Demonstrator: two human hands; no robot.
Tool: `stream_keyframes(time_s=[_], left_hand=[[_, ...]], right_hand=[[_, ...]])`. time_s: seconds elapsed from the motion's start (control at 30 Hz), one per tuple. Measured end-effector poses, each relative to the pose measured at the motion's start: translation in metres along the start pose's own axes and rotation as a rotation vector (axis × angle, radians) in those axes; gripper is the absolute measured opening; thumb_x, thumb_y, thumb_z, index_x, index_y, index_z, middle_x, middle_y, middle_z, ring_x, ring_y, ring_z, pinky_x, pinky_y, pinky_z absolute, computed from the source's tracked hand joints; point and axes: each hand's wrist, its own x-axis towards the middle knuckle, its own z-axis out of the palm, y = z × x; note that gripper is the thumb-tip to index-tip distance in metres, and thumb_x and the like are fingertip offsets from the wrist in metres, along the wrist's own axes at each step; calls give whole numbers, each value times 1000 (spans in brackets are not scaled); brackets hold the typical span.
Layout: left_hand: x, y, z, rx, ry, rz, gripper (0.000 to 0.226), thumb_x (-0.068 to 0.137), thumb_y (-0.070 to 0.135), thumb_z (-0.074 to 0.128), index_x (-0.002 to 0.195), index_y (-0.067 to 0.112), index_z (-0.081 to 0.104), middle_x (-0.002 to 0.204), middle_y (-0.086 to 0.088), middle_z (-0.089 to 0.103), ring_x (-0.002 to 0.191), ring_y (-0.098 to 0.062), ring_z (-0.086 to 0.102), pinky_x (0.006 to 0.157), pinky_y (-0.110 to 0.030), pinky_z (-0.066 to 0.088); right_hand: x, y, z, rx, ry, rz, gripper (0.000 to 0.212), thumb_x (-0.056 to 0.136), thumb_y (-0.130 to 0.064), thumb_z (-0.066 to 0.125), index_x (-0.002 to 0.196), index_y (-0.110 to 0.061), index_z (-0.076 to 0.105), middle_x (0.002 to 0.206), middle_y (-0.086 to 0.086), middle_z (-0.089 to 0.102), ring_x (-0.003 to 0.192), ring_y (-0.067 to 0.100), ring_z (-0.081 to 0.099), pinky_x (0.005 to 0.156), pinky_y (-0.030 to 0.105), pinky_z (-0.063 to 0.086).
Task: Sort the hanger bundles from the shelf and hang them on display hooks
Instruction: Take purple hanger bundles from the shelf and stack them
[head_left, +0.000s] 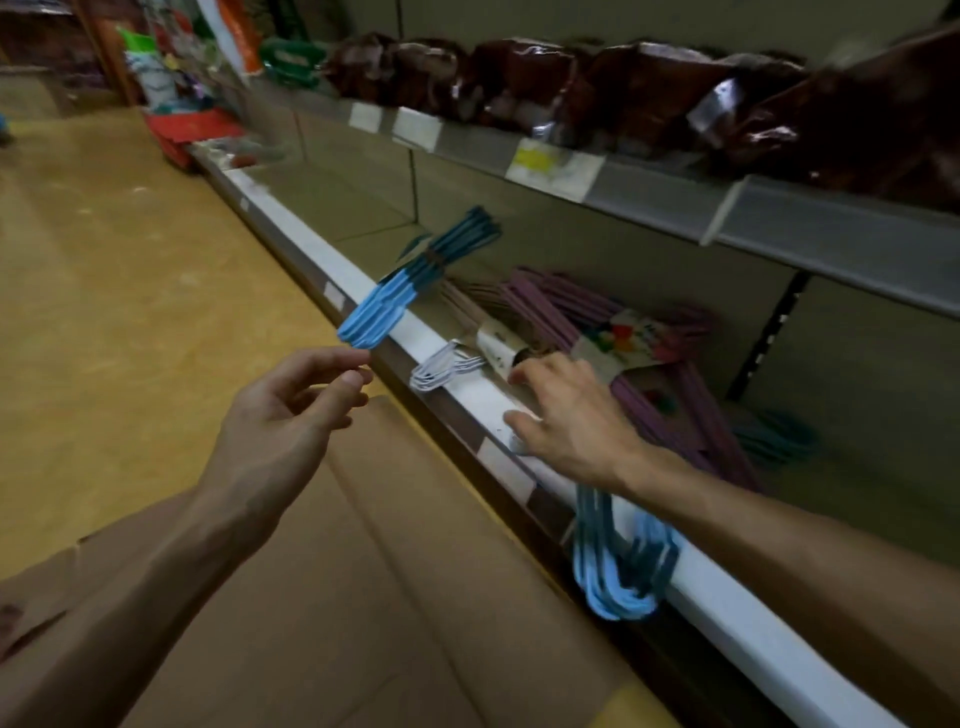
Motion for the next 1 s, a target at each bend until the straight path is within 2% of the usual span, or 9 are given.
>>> stream_keyframes(time_s=[0.1, 0.13, 0.23, 0.37, 0.6, 0.77, 0.9, 0.97, 1.0], left_hand=[[12, 5, 39, -47, -56, 17, 18, 95, 23, 62, 106, 34, 71, 102, 11, 72, 96, -10, 69, 81, -32, 58], [15, 7, 51, -70, -72, 22, 17, 95, 23, 63, 105, 34, 71, 101, 11, 72, 96, -10, 69, 81, -32, 59], [22, 13, 85, -125, -116, 32, 17, 94, 22, 64, 101, 36, 72, 99, 9, 74, 93, -9, 70, 79, -30, 55], [24, 18, 118, -149, -171, 43, 18, 95, 20, 64, 100, 36, 71, 100, 4, 74, 91, -11, 70, 77, -30, 55], [22, 17, 128, -120, -189, 56, 21, 97, 21, 60, 103, 39, 68, 103, 8, 72, 92, -5, 69, 78, -30, 56], [21, 19, 117, -100, -156, 38, 18, 96, 20, 61, 106, 33, 69, 102, 8, 71, 90, -5, 68, 75, -25, 55], [20, 18, 103, -107, -127, -2, 17, 95, 21, 61, 106, 32, 69, 97, 12, 72, 89, -5, 69, 73, -23, 56], [20, 17, 94, -107, -110, -50, 17, 95, 24, 62, 107, 34, 69, 99, 12, 72, 90, -7, 70, 73, -24, 56], [20, 16, 90, -101, -114, -85, 17, 94, 26, 63, 109, 34, 68, 101, 11, 72, 92, -8, 70, 75, -25, 57]], right_hand=[[-2, 46, -18, 111, -32, 138, 54, 92, -41, 62, 138, -21, 40, 122, 5, 53, 119, 32, 53, 86, 29, 41], [-4, 60, -22, 131, -46, 196, 65, 91, -44, 63, 144, -21, 33, 131, 5, 49, 128, 32, 49, 93, 27, 39], [-13, 95, -29, -46, -30, 414, 101, 78, -66, 68, 155, -32, 11, 161, 10, 16, 145, 40, 23, 114, 54, 29], [-25, 125, -32, 260, -79, 471, 118, 69, -53, 84, 156, -32, 8, 159, 6, 28, 144, 37, 30, 112, 54, 35], [-29, 126, -23, 153, -21, 469, 102, 73, -43, 81, 152, -30, 18, 149, 11, 42, 133, 38, 43, 104, 56, 42], [-38, 118, -25, 163, 150, 499, 90, 72, -43, 81, 145, -36, 28, 131, 5, 58, 102, 32, 62, 77, 47, 57], [-41, 102, -22, 236, 182, 492, 97, 73, -39, 81, 150, -41, 22, 142, 6, 50, 113, 35, 59, 83, 53, 56], [-42, 93, -21, 344, 139, 471, 82, 80, -31, 76, 148, -31, 31, 139, 12, 54, 110, 35, 61, 81, 50, 57], [-42, 89, -20, 389, 109, 445, 73, 82, -26, 71, 146, -25, 35, 127, 14, 61, 97, 31, 66, 69, 43, 59]])
